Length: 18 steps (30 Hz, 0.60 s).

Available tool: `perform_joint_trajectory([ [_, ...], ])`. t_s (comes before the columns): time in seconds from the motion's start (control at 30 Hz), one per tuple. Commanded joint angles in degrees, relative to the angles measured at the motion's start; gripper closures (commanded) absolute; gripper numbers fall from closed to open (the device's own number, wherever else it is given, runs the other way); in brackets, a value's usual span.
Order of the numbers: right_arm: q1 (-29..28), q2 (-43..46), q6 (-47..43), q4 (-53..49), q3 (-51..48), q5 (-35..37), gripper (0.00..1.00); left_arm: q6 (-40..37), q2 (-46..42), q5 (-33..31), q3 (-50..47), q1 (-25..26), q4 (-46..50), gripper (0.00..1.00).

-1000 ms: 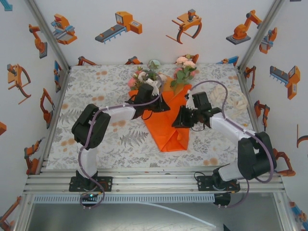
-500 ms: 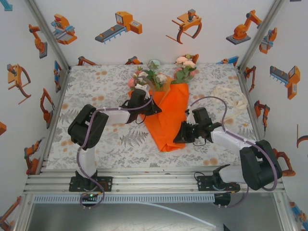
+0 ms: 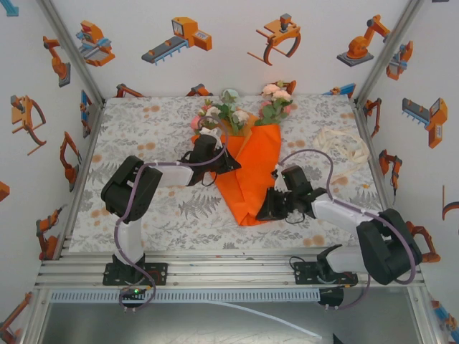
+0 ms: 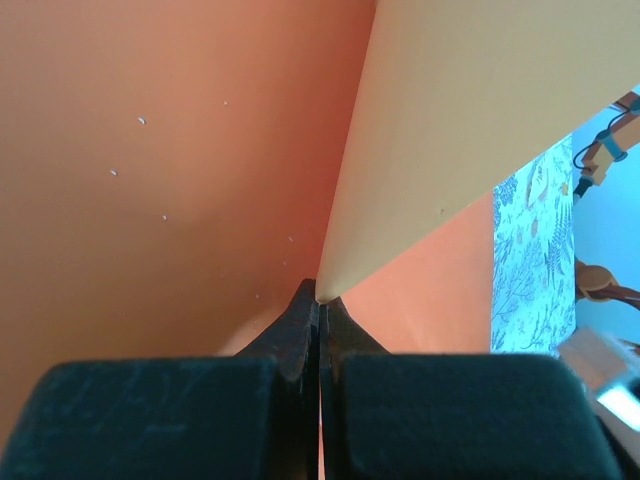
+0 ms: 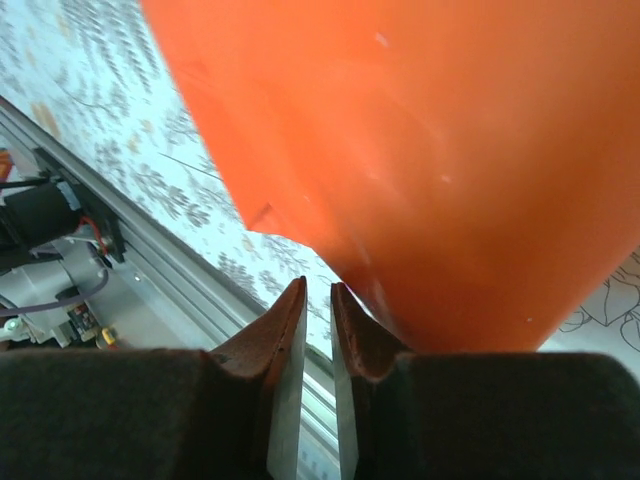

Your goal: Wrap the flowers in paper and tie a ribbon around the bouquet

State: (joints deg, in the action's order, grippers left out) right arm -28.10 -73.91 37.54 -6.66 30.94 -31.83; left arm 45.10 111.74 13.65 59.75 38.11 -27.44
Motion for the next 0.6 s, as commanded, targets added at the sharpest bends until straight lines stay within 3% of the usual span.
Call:
perform_joint_trajectory([
  [0.0,1.2,2.9,1.3,0.8,5.5,4.5,0.77,1.7,-0.4,1.2,-0.8,0.0,-1.1,1.0],
  [0.13,3.6,0.6,3.8,2.8,7.6,12.8,0.76,2.0,0.2,0.7,-1.2,0.4,-0.9,1.0],
  [0.4,3.2,-13.2,0.9,8.7,5.6,3.1,0.79,1.0,-0.6,-1.7,-0.4,0.3,3.4,0.98],
  [0.57,3.2,-14.3,0.1,10.2,2.7,0.0,0.79,-1.4,-2.9,-2.0,1.4,0.2,7.4,0.71],
])
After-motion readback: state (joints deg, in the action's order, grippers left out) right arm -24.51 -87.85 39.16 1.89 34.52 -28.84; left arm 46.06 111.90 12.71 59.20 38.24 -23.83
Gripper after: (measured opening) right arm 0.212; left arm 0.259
